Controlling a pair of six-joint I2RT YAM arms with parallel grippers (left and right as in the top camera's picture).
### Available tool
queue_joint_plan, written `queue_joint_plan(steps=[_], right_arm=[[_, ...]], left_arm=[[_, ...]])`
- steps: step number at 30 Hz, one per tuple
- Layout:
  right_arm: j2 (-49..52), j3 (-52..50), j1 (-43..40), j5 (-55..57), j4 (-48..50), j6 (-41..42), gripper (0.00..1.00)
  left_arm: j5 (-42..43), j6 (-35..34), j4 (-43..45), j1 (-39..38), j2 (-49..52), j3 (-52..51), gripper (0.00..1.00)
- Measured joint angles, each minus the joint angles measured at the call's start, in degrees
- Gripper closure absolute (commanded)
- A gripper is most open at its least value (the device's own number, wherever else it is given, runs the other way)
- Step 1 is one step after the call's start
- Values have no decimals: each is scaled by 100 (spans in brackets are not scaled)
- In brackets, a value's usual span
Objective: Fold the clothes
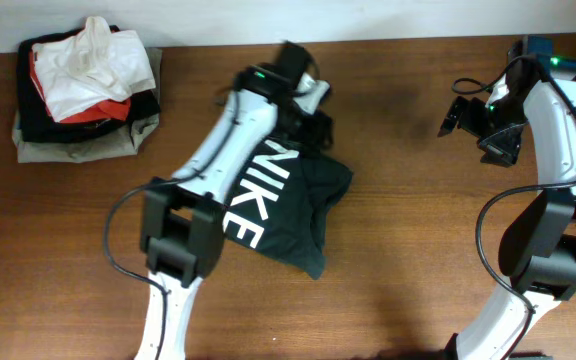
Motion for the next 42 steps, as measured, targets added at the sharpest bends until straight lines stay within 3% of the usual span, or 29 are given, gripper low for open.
queue_joint_plan(steps=[6,19,25,34,35,42], right_arm=[[0,0,0,0,0,-2,1],[0,0,0,0,0,0,1],[0,0,0,0,0,0,1],[0,0,0,0,0,0,1],[0,0,0,0,0,0,1],[0,0,0,0,0,2,1]], left_arm=[[-160,-9,-57,146,105,-72,28],[9,-98,-13,-815,807,-83,28],[-175,-376,195,-918,807,-83,20],[-623,-568,-317,651,946,1530,13],[-636,-568,-365,903,946,1725,7],[-315,22,-1244,1840,957,1604,4]])
